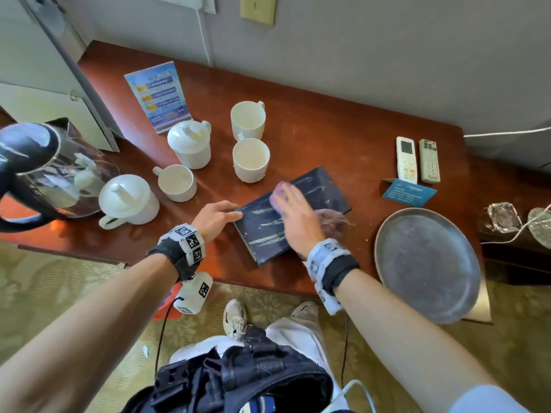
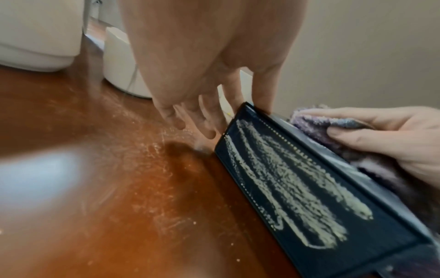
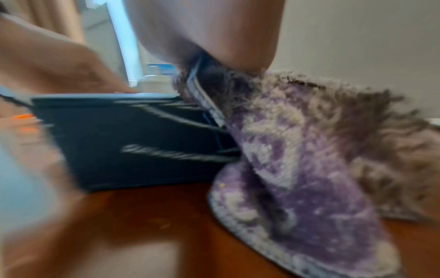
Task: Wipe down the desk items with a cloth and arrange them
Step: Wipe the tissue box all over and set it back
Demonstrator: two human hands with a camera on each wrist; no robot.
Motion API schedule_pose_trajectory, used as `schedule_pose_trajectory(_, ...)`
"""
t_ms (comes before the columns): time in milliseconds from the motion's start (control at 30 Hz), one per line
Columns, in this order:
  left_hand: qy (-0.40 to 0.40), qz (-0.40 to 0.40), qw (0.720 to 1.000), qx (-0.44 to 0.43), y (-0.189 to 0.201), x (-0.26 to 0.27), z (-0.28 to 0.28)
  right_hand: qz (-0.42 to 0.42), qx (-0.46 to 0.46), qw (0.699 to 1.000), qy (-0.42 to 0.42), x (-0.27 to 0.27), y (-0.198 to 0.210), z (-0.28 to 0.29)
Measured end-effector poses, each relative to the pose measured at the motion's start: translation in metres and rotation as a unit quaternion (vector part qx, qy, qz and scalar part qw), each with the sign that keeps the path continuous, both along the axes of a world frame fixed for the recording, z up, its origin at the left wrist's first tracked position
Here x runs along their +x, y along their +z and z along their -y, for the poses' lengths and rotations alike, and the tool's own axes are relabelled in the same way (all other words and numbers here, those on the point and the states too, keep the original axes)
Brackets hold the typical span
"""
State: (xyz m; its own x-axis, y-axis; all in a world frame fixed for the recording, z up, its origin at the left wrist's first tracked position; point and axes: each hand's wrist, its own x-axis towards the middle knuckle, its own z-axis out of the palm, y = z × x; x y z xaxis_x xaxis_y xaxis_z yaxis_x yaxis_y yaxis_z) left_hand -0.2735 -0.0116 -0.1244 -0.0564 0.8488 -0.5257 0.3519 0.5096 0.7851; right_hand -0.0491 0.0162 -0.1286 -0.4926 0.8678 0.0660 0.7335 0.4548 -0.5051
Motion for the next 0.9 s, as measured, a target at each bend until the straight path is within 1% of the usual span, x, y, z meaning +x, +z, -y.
schedule_pose_trajectory(67,-0.003,0.010,1.000,0.003,0.000,0.000,0.000,0.006,-0.001,0.998,0.067,-0.014,-0.002,0.019)
schedule_pose_trajectory(133,0.003,0.014,1.000,0.006,0.000,0.001,0.002,0.027,0.002,0.993,0.113,-0.006,0.002,0.015)
schedule_pose_trajectory(167,0.008,0.017,1.000,0.008,-0.001,0.001,0.004,0.030,-0.002,0.993,0.116,0.005,0.004,0.007)
schedule_pose_trajectory(200,0.014,0.021,1.000,0.010,-0.002,0.002,0.006,0.039,-0.014,0.994,0.098,0.018,0.006,-0.004)
schedule_pose_trajectory(267,0.026,0.038,0.999,0.013,-0.003,0.002,0.007,0.063,-0.061,0.996,-0.001,0.046,0.012,-0.029)
schedule_pose_trajectory(333,0.031,0.062,0.998,0.014,-0.001,0.005,0.003,0.073,-0.081,0.990,-0.094,0.067,0.017,-0.049)
schedule_pose_trajectory(433,0.013,0.054,0.998,0.024,0.003,0.011,-0.009,0.061,-0.084,0.983,-0.155,0.075,0.018,-0.062)
schedule_pose_trajectory(533,-0.006,0.054,0.998,0.024,0.004,0.010,-0.017,0.064,-0.067,0.976,-0.195,0.058,0.015,-0.057)
schedule_pose_trajectory(567,-0.011,0.053,0.998,0.021,0.003,0.009,-0.018,0.046,-0.046,0.981,-0.181,0.048,0.014,-0.050)
schedule_pose_trajectory(633,-0.015,0.049,0.999,0.012,0.002,0.006,-0.019,-0.006,0.009,0.996,-0.085,0.022,0.007,-0.023)
schedule_pose_trajectory(700,-0.015,0.048,0.999,0.009,0.001,0.005,-0.020,-0.011,0.019,1.000,0.011,0.004,-0.003,0.004)
schedule_pose_trajectory(767,-0.013,0.050,0.999,0.010,-0.001,0.005,-0.019,0.006,0.009,0.998,0.059,0.007,-0.001,0.007)
schedule_pose_trajectory(800,-0.012,0.051,0.999,0.012,-0.002,0.005,-0.019,0.015,0.007,0.998,0.059,0.016,0.001,-0.002)
schedule_pose_trajectory(833,-0.013,0.053,0.998,0.014,-0.002,0.005,-0.018,0.036,-0.001,0.999,0.036,0.028,0.003,-0.017)
schedule_pose_trajectory(900,-0.011,0.057,0.998,0.018,-0.001,0.005,-0.017,0.080,-0.018,0.996,-0.044,0.056,0.009,-0.055)
